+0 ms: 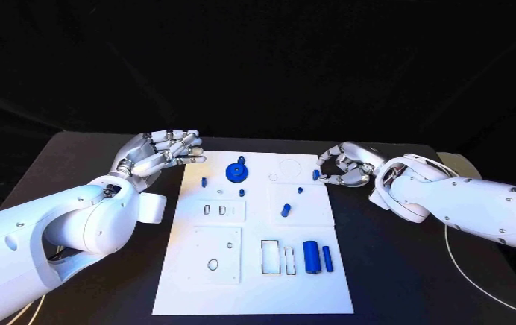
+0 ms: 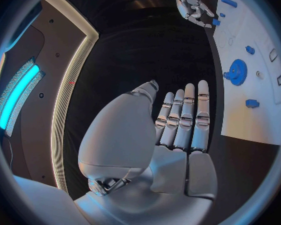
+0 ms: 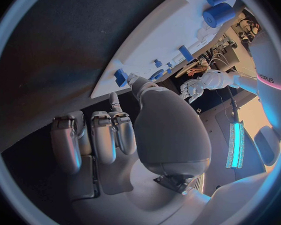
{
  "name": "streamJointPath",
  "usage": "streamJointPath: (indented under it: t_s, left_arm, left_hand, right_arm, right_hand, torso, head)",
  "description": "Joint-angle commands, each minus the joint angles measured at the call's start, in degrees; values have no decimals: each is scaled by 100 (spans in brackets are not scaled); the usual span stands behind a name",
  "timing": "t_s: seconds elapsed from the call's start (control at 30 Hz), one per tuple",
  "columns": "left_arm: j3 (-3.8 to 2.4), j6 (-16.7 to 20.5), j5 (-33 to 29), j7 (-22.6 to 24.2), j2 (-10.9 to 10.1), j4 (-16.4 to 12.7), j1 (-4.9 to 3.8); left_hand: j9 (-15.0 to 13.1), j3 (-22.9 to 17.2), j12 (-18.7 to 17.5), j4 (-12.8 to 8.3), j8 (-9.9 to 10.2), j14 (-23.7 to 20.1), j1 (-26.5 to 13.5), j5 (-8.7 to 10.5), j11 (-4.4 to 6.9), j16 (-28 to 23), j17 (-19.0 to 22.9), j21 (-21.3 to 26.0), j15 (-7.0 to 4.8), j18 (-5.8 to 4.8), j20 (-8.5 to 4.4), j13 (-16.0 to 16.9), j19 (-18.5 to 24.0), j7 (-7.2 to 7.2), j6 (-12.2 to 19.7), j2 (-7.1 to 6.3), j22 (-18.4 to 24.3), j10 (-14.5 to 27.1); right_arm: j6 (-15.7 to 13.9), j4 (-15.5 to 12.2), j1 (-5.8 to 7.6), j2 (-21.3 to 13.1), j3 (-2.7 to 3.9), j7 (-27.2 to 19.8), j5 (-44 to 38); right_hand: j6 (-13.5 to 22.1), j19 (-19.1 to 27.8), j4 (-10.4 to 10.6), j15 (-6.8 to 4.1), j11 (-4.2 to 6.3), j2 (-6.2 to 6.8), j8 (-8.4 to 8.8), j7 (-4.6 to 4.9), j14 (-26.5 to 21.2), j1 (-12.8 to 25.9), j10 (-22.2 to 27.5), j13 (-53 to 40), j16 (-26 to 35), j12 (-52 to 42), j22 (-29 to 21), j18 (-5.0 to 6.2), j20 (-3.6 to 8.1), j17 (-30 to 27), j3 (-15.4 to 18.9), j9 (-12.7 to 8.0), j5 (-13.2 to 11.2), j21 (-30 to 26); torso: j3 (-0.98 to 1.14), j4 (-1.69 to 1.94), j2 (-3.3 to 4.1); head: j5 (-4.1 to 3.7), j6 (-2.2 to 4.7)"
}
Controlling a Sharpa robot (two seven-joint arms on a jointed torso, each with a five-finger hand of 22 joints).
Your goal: Assemble the parts on the task board
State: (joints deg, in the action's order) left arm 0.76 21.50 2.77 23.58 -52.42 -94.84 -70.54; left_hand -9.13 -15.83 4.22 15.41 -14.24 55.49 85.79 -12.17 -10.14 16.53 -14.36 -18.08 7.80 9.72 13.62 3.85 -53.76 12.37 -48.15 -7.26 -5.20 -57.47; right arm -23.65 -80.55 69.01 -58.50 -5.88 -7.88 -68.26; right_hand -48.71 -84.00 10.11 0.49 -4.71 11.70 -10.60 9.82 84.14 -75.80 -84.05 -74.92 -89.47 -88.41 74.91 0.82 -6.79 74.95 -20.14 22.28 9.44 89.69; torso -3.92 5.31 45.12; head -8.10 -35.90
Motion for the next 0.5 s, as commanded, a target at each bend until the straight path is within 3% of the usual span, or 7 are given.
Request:
streamJointPath:
  t_s: [0.03, 0.5]
  left_arm:
    - [-4, -112, 32, 32, 10, -4, -4]
    - [-4, -111, 32, 23, 3, 3, -4]
  left_hand:
    - [-5, -31, 23, -12, -24, 20, 0, 13, 2, -34, -9, 26, -12, 83, 3, 6, -47, 36, -37, -48, 5, -47]
    - [-5, -32, 18, -14, -23, 20, -1, 14, 2, -36, -11, 26, -13, 83, 2, 4, -48, 38, -36, -52, 6, -47]
  right_arm:
    - [107, 32, -37, 46, -1, -54, 24]
    - [77, 120, -110, 206, 0, 2, 20]
  right_hand:
    - [52, -543, 13, 17, -29, 52, 36, 5, 529, 23, -422, -1302, 3, 27, 1432, -59, 22, 1238, 37, -6, -3, -37]
    - [-166, -558, 9, 27, -38, -99, -22, 4, 535, -39, -462, -1349, -3, -15, 1453, -65, -4, 1264, -14, 39, -4, -19]
  torso:
    - [-4, 1, -2]
    - [-5, -13, -8]
  head:
    - [13, -18]
    - [44, -15]
